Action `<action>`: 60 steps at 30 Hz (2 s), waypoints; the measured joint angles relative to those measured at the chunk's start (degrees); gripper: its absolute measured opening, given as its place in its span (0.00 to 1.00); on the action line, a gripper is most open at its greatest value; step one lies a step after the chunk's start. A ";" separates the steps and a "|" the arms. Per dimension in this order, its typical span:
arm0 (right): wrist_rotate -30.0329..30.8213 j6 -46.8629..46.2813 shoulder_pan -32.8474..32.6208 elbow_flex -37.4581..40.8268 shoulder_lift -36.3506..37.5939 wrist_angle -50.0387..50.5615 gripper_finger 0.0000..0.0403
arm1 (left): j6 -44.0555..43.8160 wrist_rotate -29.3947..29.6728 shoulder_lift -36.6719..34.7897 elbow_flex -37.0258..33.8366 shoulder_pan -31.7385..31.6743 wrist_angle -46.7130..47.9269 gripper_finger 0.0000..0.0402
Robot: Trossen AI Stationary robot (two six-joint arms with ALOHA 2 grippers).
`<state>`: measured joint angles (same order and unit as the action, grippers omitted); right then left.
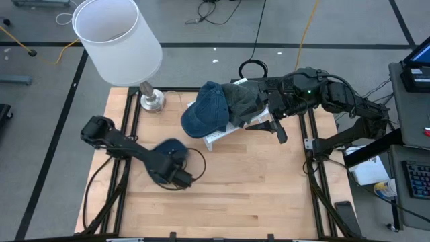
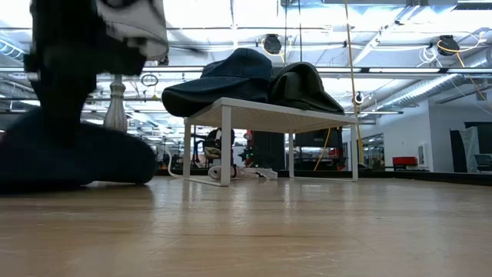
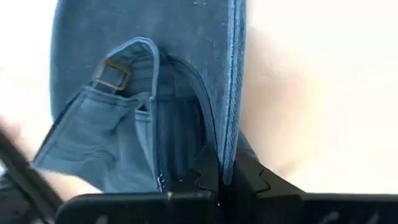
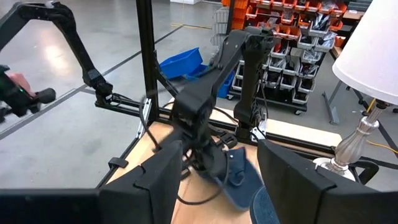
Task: Pick & Place hat
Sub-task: Stack the blue cap on top of the other blue caps on the shelf
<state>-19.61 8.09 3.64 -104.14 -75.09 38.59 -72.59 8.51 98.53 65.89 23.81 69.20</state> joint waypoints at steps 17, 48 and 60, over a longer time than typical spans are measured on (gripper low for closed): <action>-0.03 -0.18 0.00 0.00 0.23 1.16 0.50 | 16.11 -6.51 -11.75 15.08 6.73 -23.29 0.02; 6.05 -26.19 0.02 26.89 22.17 -26.52 0.65 | 84.41 51.65 -18.86 15.10 19.32 -78.88 0.02; 5.92 -37.22 0.02 33.34 19.99 -50.61 0.69 | 120.55 27.76 -18.86 15.08 11.14 -105.75 0.02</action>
<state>-13.69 -29.13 3.66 -70.79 -55.10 -12.02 47.96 36.27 79.68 80.97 34.95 -36.55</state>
